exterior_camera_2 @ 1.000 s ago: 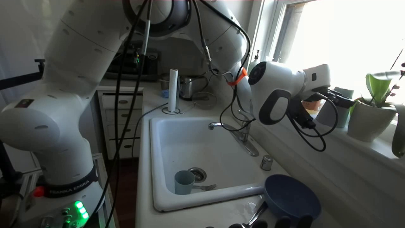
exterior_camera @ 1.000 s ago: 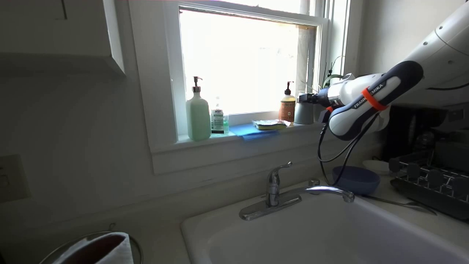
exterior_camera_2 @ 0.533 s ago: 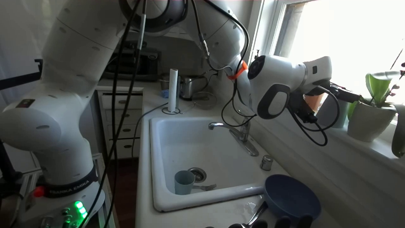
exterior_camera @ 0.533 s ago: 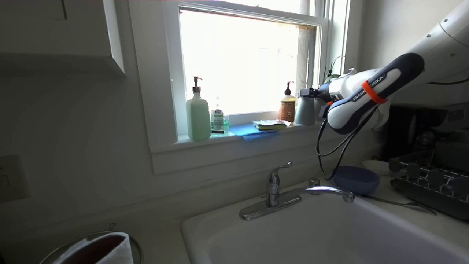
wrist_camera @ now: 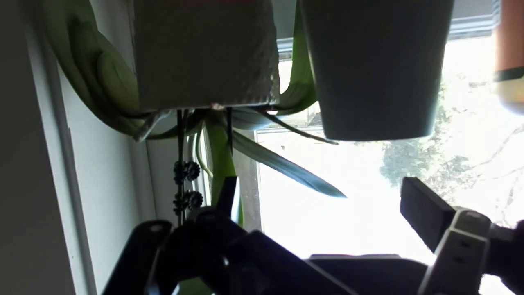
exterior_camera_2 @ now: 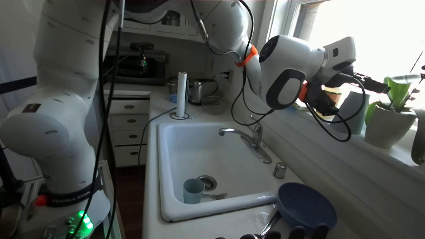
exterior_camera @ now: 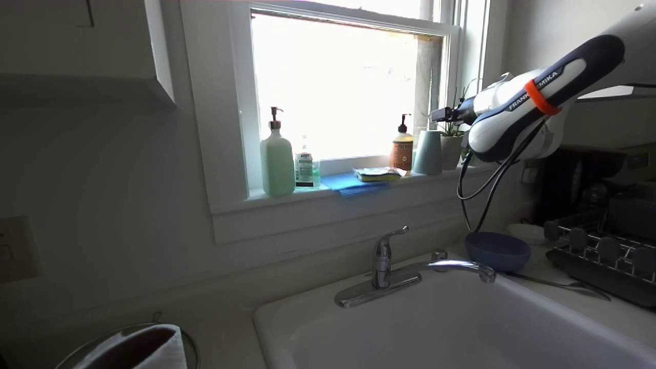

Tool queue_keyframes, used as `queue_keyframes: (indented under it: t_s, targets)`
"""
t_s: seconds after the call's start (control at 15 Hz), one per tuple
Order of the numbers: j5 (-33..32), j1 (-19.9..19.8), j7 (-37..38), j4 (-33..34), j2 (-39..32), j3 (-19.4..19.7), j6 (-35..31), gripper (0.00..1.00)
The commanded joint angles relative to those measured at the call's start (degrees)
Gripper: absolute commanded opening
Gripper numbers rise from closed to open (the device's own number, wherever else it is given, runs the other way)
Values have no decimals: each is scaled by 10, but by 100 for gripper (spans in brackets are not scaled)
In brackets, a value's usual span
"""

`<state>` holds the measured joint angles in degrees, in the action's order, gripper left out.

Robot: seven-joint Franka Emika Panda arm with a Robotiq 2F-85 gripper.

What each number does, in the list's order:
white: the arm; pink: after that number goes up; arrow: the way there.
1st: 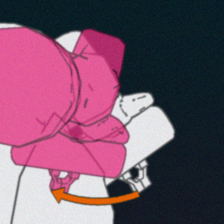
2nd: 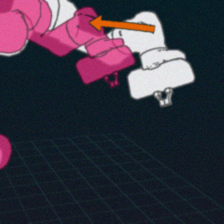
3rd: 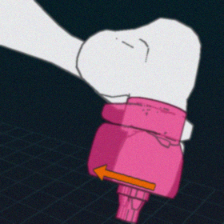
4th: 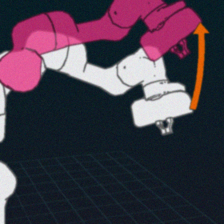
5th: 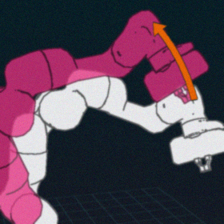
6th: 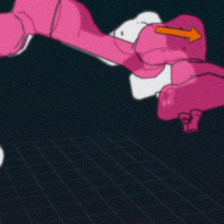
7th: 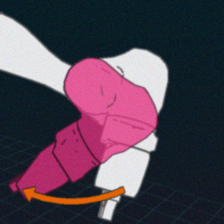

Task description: Remove the grey cup from the blue bowl and put it on the window sill turned over

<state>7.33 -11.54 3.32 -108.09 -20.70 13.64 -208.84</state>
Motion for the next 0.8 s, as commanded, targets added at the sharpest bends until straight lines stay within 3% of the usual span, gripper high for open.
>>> queue_keyframes:
  t_s: [0.0,0.2,0.33,0.53,0.73]
  targets:
    - [1,11,-16,-48,63,6,67,100]
    - [23,42,-59,-65,110,47,176,100]
    - [20,87,-79,-61,133,119,255,100]
    - [-87,134,-25,-35,158,211,393,100]
    - [-185,145,11,-25,200,220,532,100]
